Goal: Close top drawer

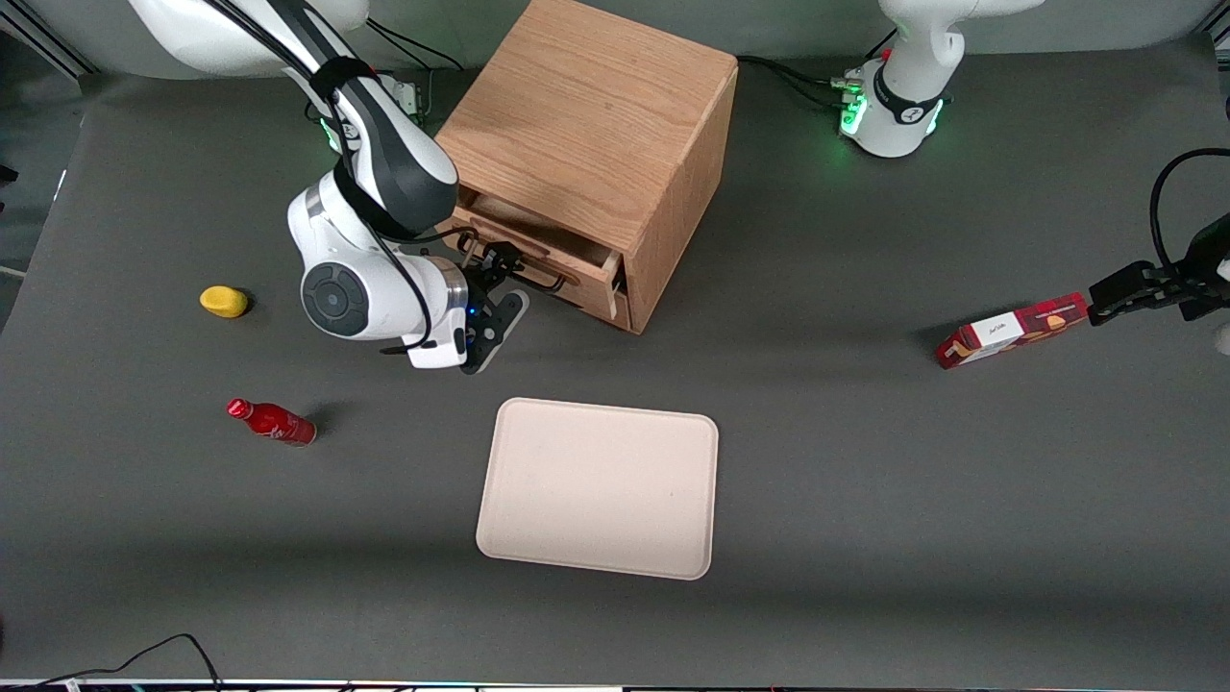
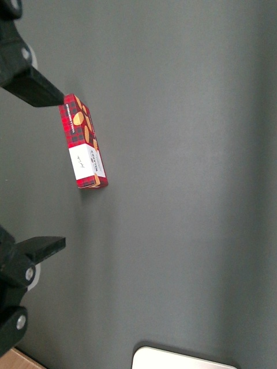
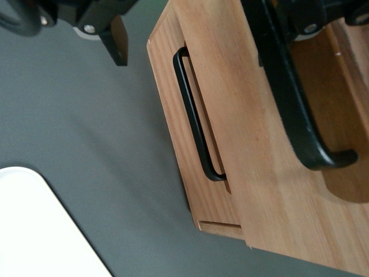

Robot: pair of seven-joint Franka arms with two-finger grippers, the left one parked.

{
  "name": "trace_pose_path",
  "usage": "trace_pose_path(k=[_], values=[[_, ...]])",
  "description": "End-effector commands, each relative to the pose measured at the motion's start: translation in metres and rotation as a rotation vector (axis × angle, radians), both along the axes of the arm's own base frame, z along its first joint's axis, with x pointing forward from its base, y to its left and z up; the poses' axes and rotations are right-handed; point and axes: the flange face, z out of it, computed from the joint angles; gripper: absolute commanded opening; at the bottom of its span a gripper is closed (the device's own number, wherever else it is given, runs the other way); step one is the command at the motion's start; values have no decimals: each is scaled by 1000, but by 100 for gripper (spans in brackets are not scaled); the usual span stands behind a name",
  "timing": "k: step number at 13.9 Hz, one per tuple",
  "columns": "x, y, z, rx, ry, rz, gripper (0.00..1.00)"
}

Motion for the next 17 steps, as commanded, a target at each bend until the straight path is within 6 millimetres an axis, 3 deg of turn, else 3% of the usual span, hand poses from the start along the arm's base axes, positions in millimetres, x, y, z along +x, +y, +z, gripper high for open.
trace_pose_path(k=[1,5,17], values=[[-24,-2,0,-33,-27,-12,100],[-36,13,3,-47,-15,-28,100],[-44,25,26,-63,-11,-47,100]])
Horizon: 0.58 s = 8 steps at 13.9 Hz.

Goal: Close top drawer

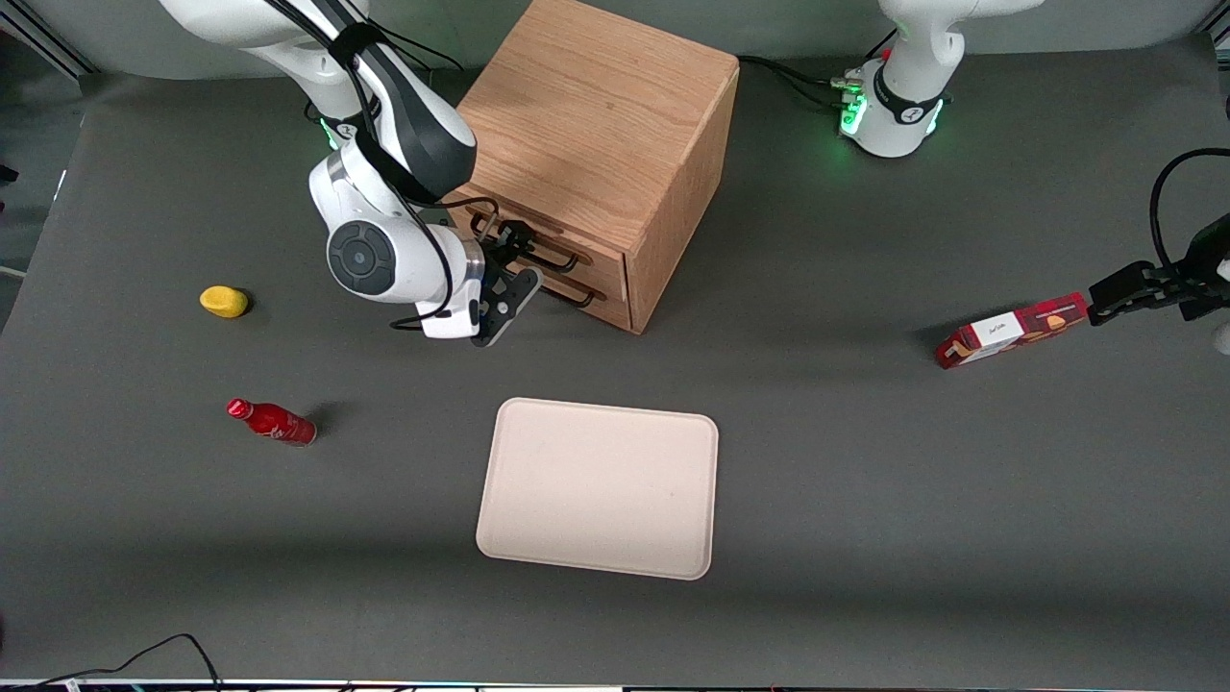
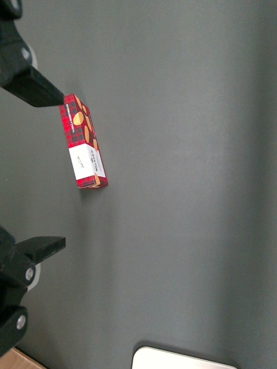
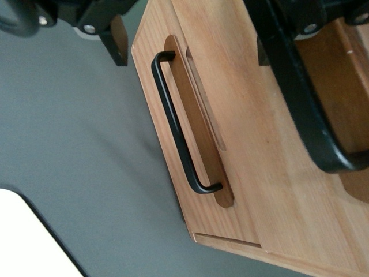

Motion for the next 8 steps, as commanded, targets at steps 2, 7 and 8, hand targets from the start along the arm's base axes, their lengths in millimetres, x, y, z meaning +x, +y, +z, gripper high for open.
trace_pose_path(k=[2,7,8], values=[[-10,8,27,-13,3,-5,100],[15,-5,56,-7,-27,-19,100],[26,-16,65,-14,-39,-31,100]])
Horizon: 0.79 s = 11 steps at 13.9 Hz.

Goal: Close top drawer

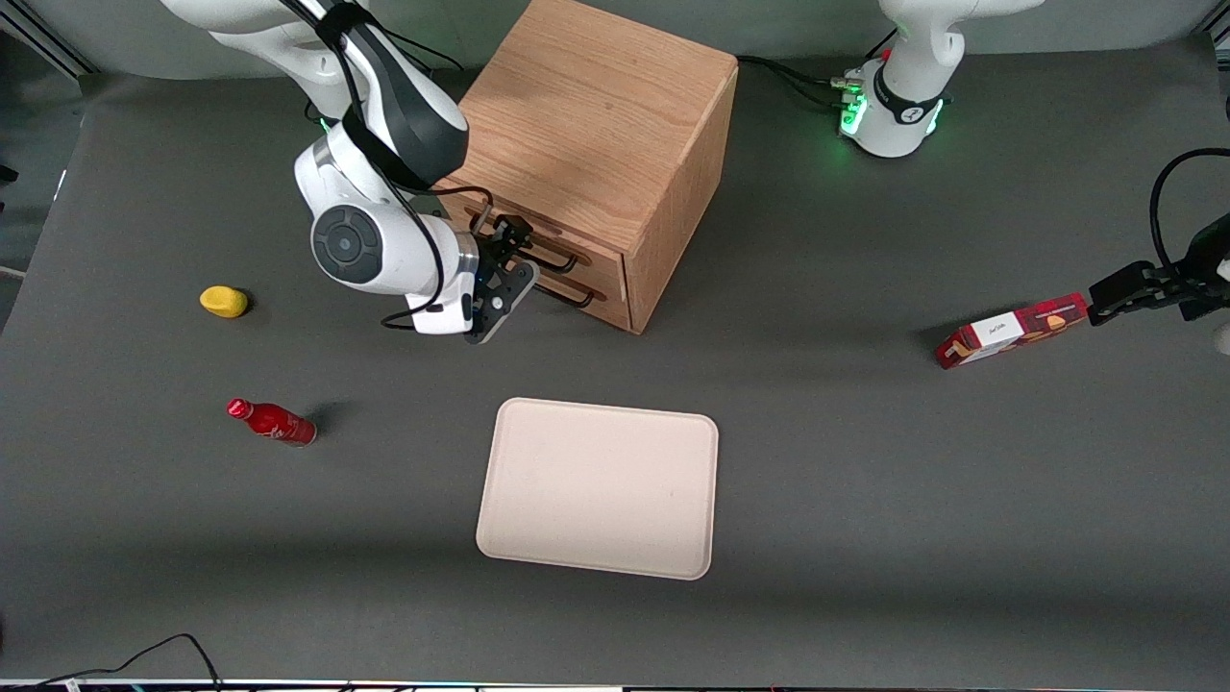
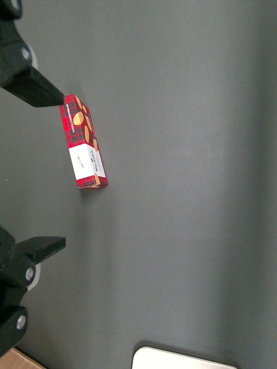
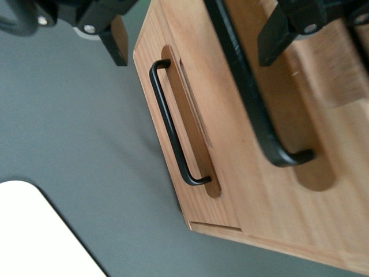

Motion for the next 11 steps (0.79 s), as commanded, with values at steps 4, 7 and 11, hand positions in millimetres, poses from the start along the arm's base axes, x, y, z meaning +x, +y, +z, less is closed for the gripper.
trace_pose_path(k=[4,7,11], values=[[53,-65,71,-25,-72,-127,100],[83,-143,96,-139,-151,-314,100],[93,-269,145,-359,-254,-725,100]])
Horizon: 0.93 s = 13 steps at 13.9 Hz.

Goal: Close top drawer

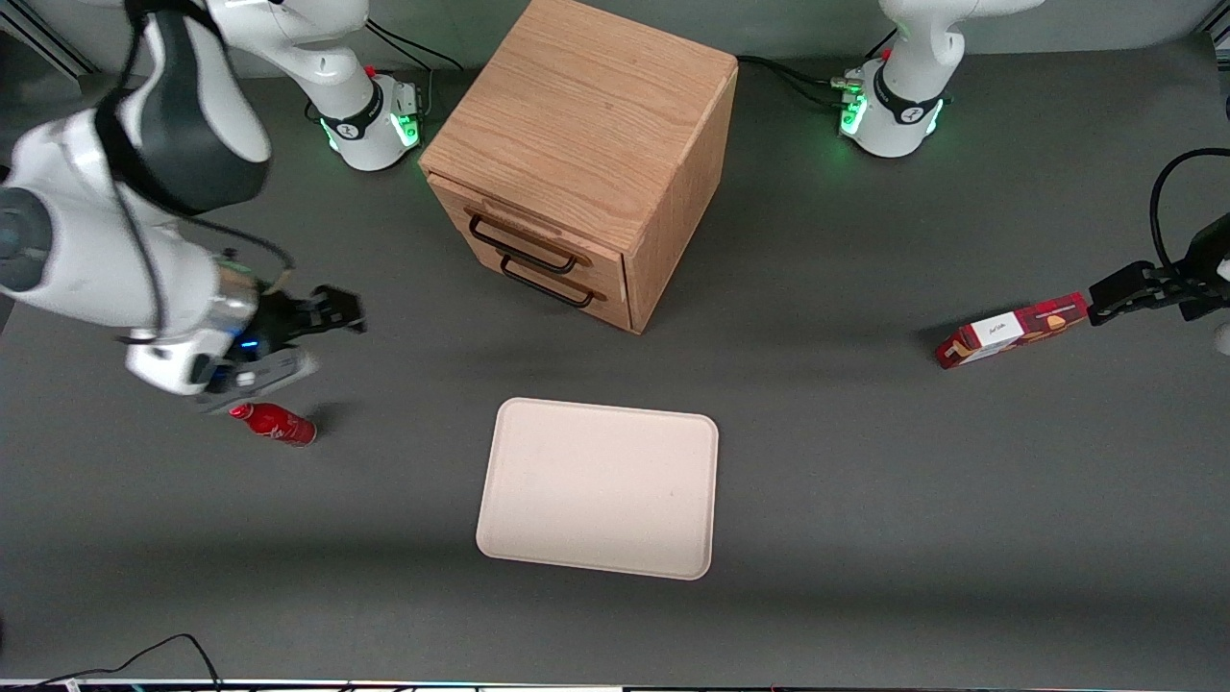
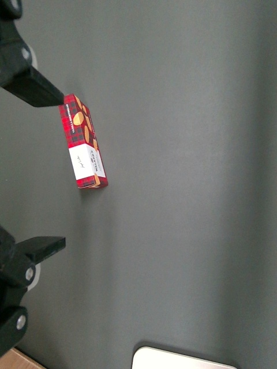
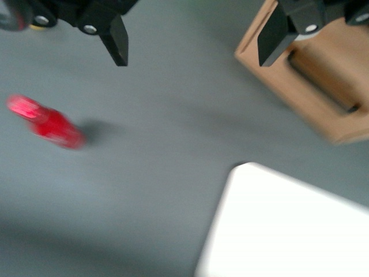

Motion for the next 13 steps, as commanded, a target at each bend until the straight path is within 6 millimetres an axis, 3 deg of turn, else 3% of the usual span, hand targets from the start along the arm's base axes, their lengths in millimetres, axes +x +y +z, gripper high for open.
trace_pose_path(k=[1,3,7,10,13], values=[[-13,-69,48,-71,-70,-223,100],[-23,-102,72,-68,-108,-279,100],[-38,-110,77,-64,-100,-333,100],[-51,-131,87,-56,-112,-390,100],[-56,-134,91,-55,-114,-423,100]])
